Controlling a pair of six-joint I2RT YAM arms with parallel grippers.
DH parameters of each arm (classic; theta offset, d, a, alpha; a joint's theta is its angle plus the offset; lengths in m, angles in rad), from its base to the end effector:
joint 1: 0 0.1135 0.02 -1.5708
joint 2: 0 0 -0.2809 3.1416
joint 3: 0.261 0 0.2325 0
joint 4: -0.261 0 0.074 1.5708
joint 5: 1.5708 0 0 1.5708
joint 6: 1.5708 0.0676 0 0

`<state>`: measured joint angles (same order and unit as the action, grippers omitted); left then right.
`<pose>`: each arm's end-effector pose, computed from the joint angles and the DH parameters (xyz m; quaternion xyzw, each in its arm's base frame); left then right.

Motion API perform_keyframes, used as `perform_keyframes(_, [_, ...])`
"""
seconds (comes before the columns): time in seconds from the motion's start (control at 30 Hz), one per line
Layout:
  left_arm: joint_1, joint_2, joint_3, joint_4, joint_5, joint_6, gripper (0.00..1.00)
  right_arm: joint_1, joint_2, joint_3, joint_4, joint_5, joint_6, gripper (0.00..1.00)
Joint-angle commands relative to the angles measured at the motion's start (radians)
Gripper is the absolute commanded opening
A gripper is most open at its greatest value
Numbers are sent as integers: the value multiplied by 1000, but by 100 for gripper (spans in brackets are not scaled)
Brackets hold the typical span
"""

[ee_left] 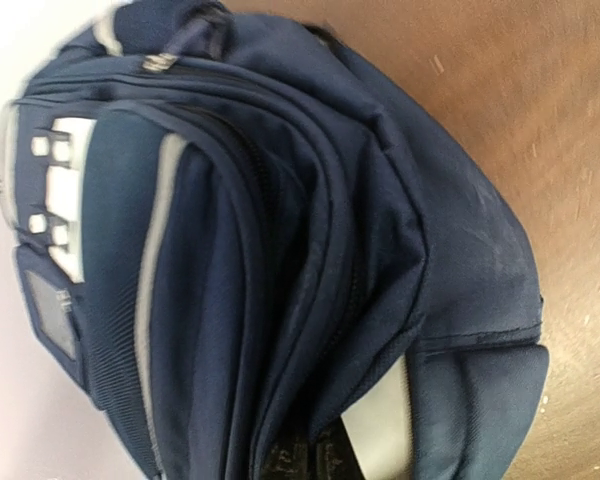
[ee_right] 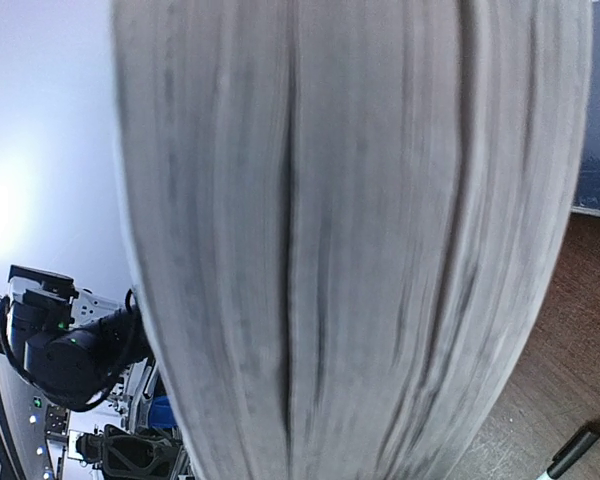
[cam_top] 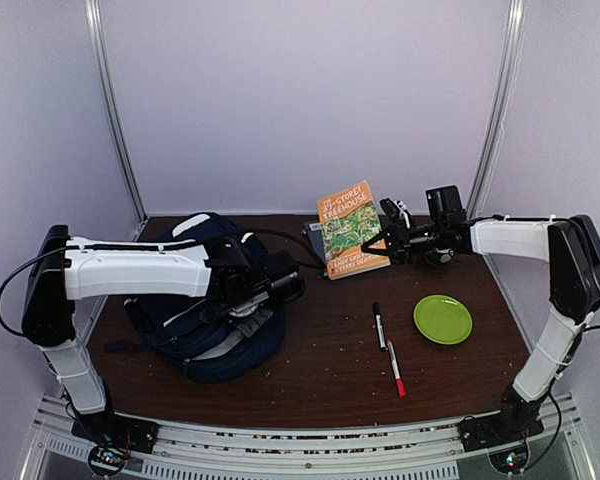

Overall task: Pack the student bag
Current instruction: Pick up the largest pocket of the bag from the student bag, then place the book in the largest pocket of the bag.

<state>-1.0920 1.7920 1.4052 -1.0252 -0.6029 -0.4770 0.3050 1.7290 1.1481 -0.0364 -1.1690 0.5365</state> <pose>0.1873 -0.2777 0.2303 0.2657 0.9144 0.1560 0.2627 0.3312 0.1695 0.2596 -0.1659 0.7653 0.6038 0.1491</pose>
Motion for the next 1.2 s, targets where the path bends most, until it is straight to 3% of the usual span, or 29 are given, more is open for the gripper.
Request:
perform_keyframes(0.0, [31,-125,62,-13,-124,-6,0,-1,-104,107,-154,-17,-100,0])
perform_keyframes(0.23, [36,-226,96,42,-185,-5,0,99,-107,104,-387,-9,-153,0])
perform_keyframes(0.37, [41,-241,122,50,-204,-5,0,173,-118,36,-282,-59,-37,0])
perform_keyframes(0.57, [43,-253,129,77,-217,-10,0,332,-67,23,-345,-155,-25,0])
perform_keyframes(0.73, [44,-286,117,111,-224,-43,0,439,-13,51,-348,-192,4,0])
perform_keyframes(0.97, [44,-385,61,234,-186,-45,0,500,100,153,-230,-217,183,0])
perform_keyframes(1.07, [44,-419,39,243,-196,-51,0,506,115,156,19,-192,428,0])
perform_keyframes(1.17, [42,-438,14,246,-191,-56,0,507,168,95,788,-153,999,0])
